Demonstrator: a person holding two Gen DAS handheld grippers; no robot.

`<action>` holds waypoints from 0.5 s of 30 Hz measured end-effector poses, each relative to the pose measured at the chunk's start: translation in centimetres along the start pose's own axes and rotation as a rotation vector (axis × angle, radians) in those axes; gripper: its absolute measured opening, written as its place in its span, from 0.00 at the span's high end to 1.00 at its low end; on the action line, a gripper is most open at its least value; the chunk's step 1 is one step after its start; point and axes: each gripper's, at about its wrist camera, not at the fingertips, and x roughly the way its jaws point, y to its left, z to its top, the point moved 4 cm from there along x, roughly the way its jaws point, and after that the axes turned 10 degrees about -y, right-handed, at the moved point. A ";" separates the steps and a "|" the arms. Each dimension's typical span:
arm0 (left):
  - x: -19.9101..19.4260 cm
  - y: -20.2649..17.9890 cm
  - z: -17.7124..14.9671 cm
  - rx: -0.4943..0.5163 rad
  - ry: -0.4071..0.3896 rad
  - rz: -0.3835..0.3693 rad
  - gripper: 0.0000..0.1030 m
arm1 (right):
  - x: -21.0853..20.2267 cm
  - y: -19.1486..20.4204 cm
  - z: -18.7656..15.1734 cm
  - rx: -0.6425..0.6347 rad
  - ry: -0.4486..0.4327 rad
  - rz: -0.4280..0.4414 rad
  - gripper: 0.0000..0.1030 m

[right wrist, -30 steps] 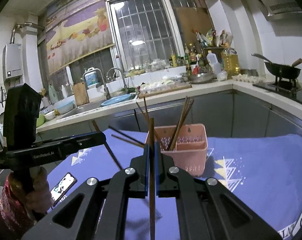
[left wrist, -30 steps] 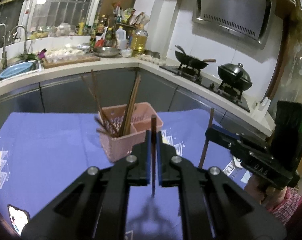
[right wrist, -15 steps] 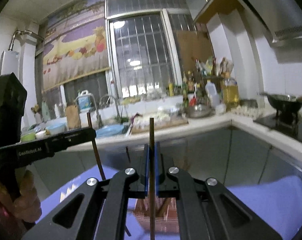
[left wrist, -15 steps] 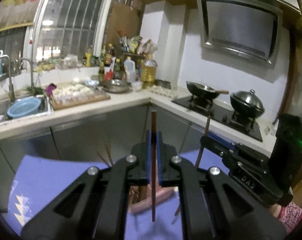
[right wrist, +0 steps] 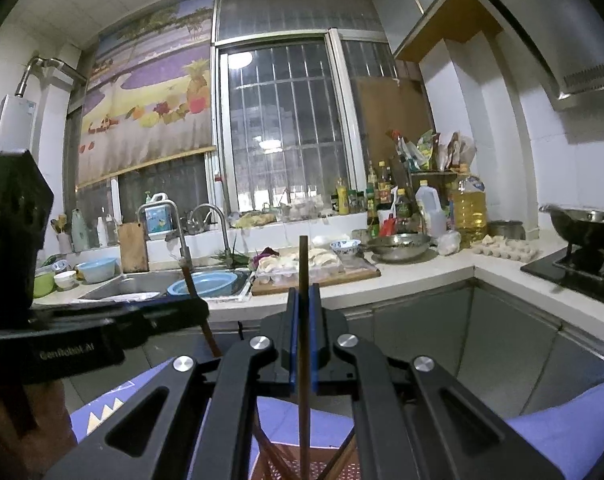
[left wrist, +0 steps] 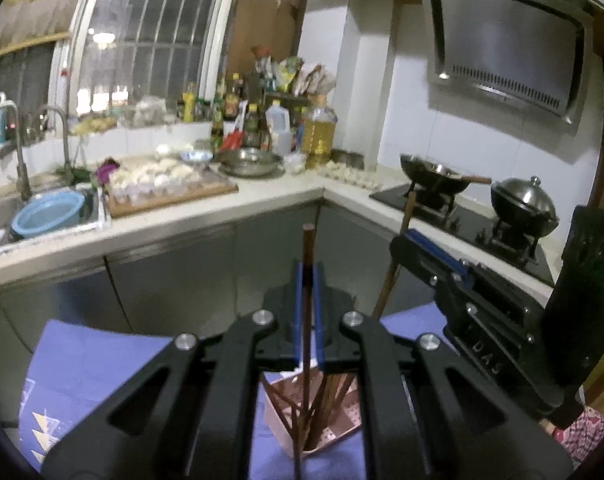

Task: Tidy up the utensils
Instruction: 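Lower both chopsticks into the pink holder and open both tools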

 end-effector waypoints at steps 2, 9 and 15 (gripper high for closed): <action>1.0 0.5 -1.4 -0.008 0.031 0.000 0.96 | 0.5 -0.1 -1.5 -0.005 0.017 0.000 0.95; 3.7 -0.4 -6.6 0.014 0.177 -0.010 0.96 | 1.3 0.0 -8.1 -0.017 0.168 0.016 0.95; 1.6 -0.7 -5.8 0.021 0.138 0.008 0.95 | -0.1 -0.6 -9.8 0.096 0.263 0.021 0.84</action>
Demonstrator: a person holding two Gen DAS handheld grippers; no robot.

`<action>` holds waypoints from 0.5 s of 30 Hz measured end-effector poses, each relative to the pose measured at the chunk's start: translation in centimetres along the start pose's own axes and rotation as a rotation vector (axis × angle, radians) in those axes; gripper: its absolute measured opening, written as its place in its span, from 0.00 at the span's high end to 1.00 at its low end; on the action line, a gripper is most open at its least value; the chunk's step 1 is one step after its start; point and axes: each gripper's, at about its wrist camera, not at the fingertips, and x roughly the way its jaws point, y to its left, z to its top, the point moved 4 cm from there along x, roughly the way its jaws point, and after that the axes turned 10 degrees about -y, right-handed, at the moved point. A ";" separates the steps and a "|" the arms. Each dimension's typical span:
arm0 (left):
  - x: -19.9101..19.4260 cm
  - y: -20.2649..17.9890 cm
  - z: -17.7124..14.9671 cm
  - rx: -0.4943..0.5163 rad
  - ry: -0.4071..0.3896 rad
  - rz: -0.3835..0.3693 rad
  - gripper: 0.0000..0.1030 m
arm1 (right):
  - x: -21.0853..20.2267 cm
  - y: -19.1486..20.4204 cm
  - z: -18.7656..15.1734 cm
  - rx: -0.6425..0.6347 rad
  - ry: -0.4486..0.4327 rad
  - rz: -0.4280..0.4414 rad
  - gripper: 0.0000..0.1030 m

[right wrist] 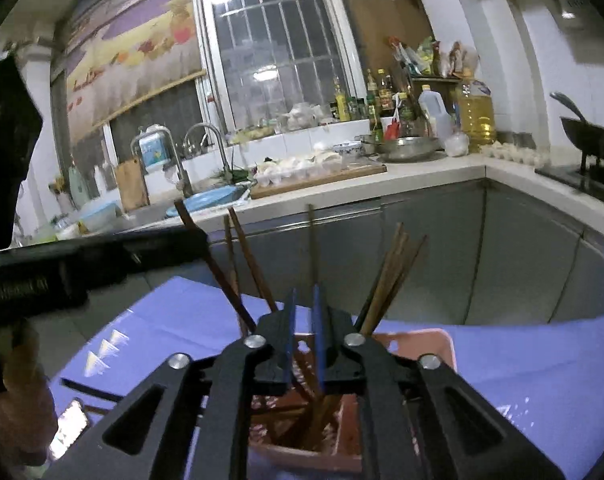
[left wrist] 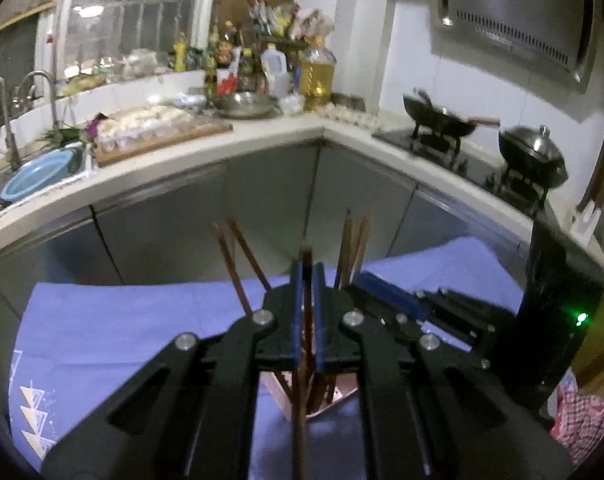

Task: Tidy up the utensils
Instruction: 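Lower both chopsticks into the pink holder and open both tools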

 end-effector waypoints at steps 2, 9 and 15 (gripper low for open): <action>-2.3 0.1 1.3 -0.020 -0.057 0.006 0.95 | -1.6 0.4 0.8 0.005 -0.034 -0.003 0.66; -13.3 -0.8 1.4 -0.115 -0.284 -0.031 0.95 | -9.6 1.6 2.0 0.057 -0.162 0.007 0.58; -17.3 -3.9 -7.6 -0.137 -0.259 -0.048 0.95 | -15.6 0.3 -5.2 0.178 -0.092 -0.066 0.50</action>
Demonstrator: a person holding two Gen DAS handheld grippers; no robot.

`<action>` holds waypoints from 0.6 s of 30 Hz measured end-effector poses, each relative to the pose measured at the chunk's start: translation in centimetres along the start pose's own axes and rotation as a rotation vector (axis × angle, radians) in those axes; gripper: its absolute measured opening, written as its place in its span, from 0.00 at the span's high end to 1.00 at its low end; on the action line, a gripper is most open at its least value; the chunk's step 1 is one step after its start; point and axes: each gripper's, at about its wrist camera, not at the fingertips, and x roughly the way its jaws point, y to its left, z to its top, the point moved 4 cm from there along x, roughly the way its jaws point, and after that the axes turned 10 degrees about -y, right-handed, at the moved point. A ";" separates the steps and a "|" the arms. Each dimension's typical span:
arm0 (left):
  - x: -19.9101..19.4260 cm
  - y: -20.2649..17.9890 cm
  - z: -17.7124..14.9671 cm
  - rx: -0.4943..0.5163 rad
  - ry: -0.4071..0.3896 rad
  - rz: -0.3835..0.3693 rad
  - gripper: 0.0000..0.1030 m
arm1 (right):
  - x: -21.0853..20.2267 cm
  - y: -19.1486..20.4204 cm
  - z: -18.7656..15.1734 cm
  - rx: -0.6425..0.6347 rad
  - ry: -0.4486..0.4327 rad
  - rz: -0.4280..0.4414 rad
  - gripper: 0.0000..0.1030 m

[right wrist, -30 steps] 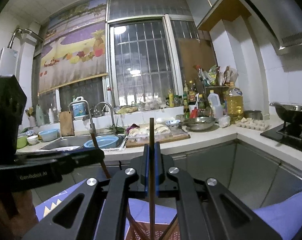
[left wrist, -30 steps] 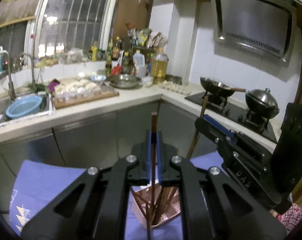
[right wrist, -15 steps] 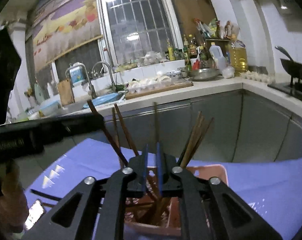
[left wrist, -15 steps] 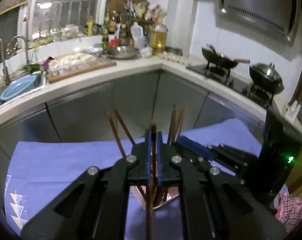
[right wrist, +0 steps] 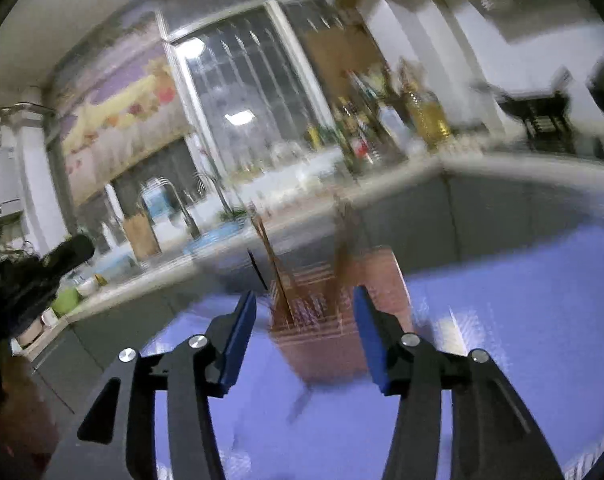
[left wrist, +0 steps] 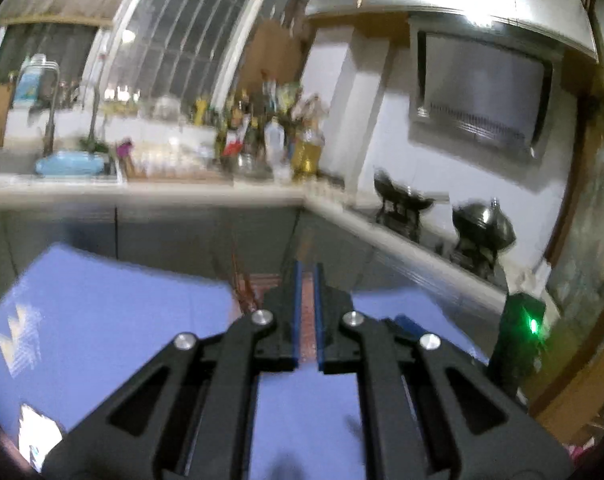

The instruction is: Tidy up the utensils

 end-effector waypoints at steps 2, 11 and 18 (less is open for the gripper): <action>0.0 -1.0 -4.7 0.058 0.090 0.025 0.95 | -1.3 -1.2 -3.4 0.040 0.084 -0.049 0.49; 1.0 1.1 -13.8 0.044 0.298 0.177 0.94 | -4.3 -2.3 -11.4 0.135 0.293 -0.122 0.48; 0.0 2.1 -12.9 0.103 0.222 0.286 0.50 | -4.3 -1.2 -11.4 0.149 0.306 -0.084 0.45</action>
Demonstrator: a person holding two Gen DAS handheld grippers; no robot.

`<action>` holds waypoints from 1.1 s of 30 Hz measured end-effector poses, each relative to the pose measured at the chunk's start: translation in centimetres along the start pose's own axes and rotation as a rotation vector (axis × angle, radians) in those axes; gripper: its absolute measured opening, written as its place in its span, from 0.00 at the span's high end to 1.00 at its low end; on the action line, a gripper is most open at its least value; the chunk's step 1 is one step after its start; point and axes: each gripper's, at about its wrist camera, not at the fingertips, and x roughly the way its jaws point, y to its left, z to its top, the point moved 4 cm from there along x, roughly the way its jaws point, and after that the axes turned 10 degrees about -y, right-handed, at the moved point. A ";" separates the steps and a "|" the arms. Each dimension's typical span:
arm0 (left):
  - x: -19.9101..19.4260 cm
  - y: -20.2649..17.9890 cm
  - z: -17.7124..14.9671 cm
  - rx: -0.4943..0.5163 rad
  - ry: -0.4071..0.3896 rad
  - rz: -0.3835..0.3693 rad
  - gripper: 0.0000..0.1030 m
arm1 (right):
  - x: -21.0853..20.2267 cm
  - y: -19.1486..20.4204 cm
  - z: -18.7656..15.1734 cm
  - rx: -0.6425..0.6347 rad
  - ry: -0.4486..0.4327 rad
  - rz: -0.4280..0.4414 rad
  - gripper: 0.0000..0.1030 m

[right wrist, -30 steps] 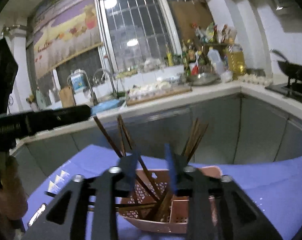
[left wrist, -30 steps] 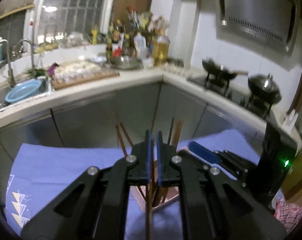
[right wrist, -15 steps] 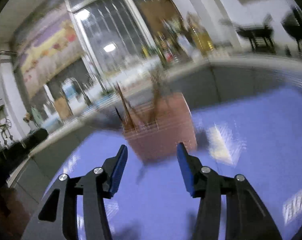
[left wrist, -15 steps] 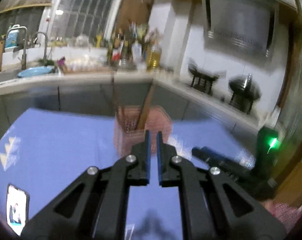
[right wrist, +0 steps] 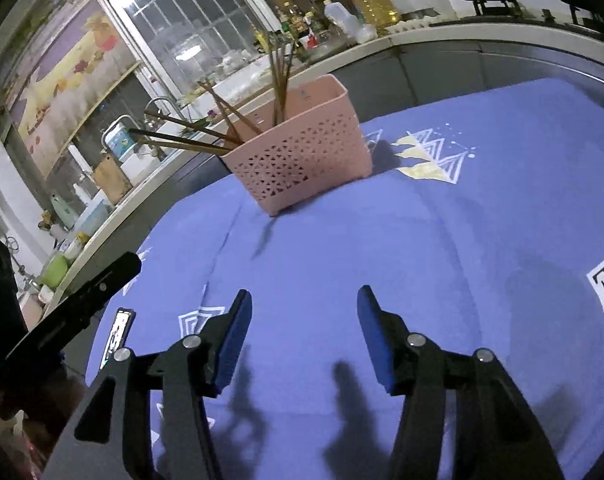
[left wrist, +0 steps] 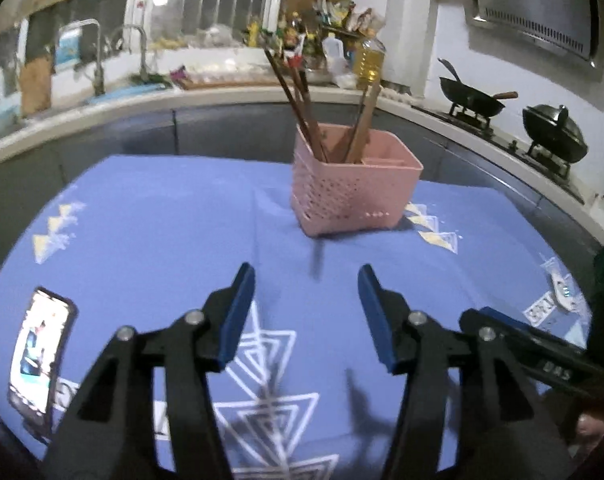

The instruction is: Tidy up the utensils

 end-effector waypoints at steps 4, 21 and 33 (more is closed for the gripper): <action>0.0 0.5 0.1 -0.012 -0.004 0.018 0.46 | 0.4 0.1 -0.4 0.013 0.028 0.010 0.44; 0.8 -0.4 0.2 0.077 0.045 -0.021 0.11 | 1.3 -1.3 -0.6 0.064 0.074 0.010 0.43; 1.3 0.6 -0.1 0.056 0.090 0.033 0.06 | 1.1 -1.9 -0.4 0.084 0.061 0.002 0.42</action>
